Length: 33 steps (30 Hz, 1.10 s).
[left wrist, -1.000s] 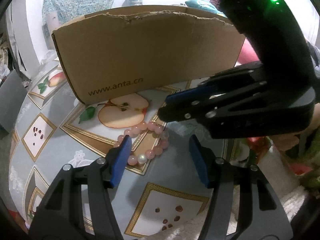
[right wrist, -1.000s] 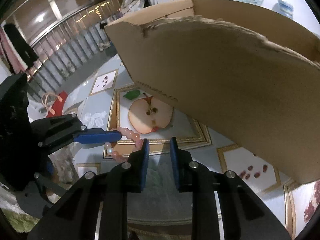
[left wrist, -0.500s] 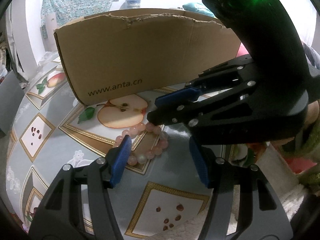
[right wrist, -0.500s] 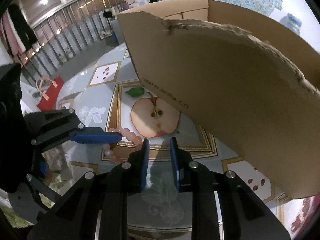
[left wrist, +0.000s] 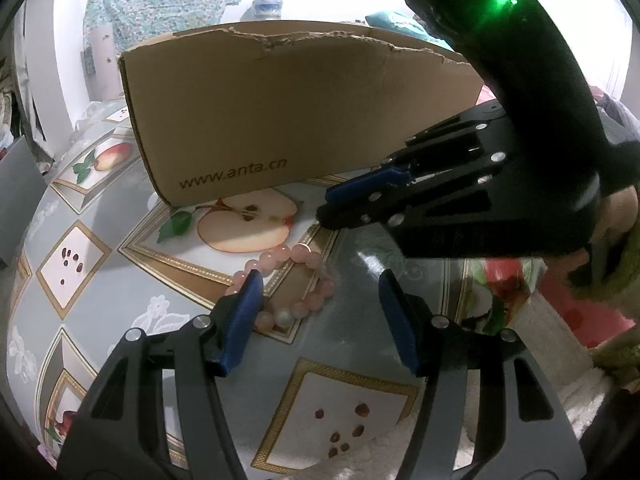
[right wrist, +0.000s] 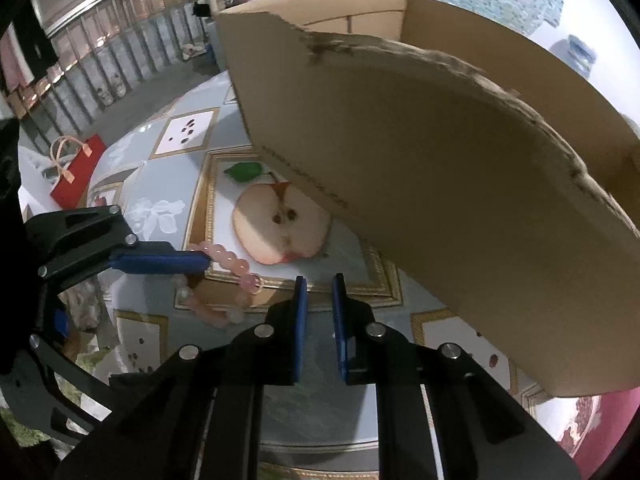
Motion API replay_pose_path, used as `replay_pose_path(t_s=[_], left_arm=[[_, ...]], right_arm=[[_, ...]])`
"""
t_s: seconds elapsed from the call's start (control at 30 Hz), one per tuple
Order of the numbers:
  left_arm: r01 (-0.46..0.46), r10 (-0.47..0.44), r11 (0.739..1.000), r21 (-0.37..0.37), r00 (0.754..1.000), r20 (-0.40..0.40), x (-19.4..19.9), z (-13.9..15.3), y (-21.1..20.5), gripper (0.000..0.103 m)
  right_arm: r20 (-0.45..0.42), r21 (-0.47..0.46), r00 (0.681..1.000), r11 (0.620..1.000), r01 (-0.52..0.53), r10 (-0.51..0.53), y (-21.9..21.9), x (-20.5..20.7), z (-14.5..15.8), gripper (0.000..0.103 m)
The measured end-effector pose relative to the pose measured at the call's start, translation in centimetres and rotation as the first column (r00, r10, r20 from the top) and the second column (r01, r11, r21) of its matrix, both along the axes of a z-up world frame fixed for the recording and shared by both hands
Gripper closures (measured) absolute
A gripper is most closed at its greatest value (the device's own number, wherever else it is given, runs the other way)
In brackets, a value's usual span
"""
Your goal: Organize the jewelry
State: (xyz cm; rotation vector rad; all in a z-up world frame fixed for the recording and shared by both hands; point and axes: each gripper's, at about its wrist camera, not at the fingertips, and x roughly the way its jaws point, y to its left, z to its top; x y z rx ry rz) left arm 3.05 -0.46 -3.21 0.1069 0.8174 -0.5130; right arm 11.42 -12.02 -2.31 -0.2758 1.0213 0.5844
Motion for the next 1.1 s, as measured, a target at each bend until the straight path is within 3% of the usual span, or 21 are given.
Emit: replay_pose_path(t_s=[0.13, 0.4, 0.67, 0.83, 1.1], left_arm=[[0.004, -0.004, 1.0, 0.006, 1.0, 0.009, -0.2, -0.1, 0.2, 0.046], [0.011, -0.01, 1.0, -0.004, 1.0, 0.018, -0.1, -0.4, 0.5, 0.044], [0.016, -0.016, 1.0, -0.003, 0.999, 0.031, -0.7, -0.4, 0.3, 0.043], [0.019, -0.019, 1.0, -0.003, 0.999, 0.035, -0.9, -0.4, 0.3, 0.042], [0.022, -0.022, 1.0, 0.001, 0.999, 0.04, -1.2, -0.5, 0.7, 0.042]], right_arm=[[-0.01, 0.006, 1.0, 1.0, 0.021, -0.021, -0.4, -0.1, 0.0, 0.09], [-0.005, 0.074, 0.999, 0.996, -0.047, 0.047, 0.9, -0.5, 1.2, 0.09], [-0.022, 0.008, 0.995, 0.995, -0.1, 0.1, 2.8, -0.5, 0.2, 0.09], [0.012, -0.052, 0.993, 0.991, -0.119, 0.12, 3.4, -1.0, 0.4, 0.09], [0.014, -0.071, 0.997, 0.995, -0.069, 0.07, 2.3, -0.4, 0.2, 0.091]])
